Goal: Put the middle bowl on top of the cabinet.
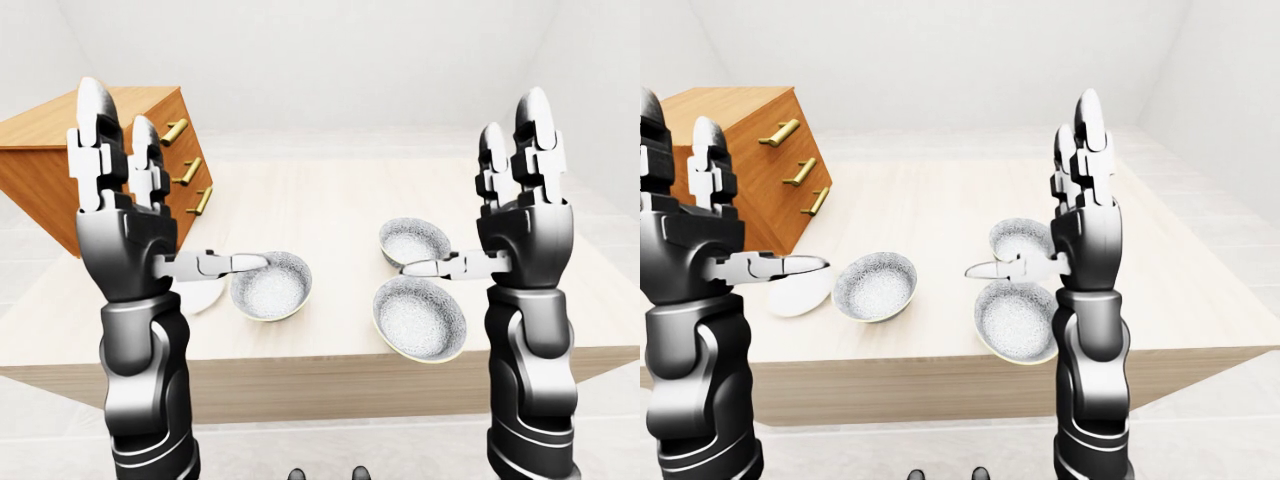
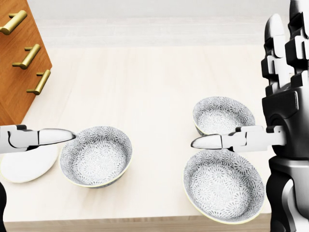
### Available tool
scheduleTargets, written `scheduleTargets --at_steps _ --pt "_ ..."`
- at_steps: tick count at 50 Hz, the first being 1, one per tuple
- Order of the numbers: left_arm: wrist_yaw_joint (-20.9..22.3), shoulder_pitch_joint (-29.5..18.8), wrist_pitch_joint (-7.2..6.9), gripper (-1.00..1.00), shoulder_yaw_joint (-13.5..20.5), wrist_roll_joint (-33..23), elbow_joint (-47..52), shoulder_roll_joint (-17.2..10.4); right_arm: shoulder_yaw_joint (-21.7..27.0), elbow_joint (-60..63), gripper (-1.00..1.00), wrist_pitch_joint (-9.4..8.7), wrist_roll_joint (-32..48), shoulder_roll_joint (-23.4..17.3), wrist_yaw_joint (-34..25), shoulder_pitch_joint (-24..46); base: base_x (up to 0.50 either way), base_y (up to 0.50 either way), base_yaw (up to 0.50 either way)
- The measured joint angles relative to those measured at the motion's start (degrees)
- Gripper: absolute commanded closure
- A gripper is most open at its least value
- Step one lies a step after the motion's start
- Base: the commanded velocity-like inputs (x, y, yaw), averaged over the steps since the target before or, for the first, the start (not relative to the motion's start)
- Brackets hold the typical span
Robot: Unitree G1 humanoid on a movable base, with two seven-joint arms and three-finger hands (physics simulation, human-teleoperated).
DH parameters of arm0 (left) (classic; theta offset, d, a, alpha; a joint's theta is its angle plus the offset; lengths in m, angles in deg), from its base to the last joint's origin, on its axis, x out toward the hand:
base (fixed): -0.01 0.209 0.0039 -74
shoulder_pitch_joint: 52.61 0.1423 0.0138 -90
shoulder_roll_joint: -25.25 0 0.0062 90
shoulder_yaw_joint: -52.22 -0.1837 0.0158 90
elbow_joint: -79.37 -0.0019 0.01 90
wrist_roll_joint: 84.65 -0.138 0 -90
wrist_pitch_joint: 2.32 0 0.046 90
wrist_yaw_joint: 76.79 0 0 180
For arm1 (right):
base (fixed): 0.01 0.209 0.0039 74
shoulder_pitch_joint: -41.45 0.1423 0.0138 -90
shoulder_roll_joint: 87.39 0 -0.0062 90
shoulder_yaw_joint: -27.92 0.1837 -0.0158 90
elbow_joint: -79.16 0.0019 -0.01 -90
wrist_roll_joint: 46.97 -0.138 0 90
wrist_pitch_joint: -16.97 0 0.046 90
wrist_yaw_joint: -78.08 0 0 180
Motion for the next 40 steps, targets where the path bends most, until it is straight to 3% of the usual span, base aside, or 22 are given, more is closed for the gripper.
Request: scheduleTargets --at_steps 20,40 --pt "-2.36 -5.96 0.0 -1.0 0.03 1.71 4.57 -2.04 -0.45 3.83 -1.0 0.0 -0.83 -0.82 0.33 4.65 0.0 0.0 0.0" --pt "-2.96 -5.33 0.0 -1.0 -0.35 3.51 9.81 -1.53 1.63 6.32 -1.0 0.0 -2.07 -3.18 1.14 9.05 0.0 0.0 0.0"
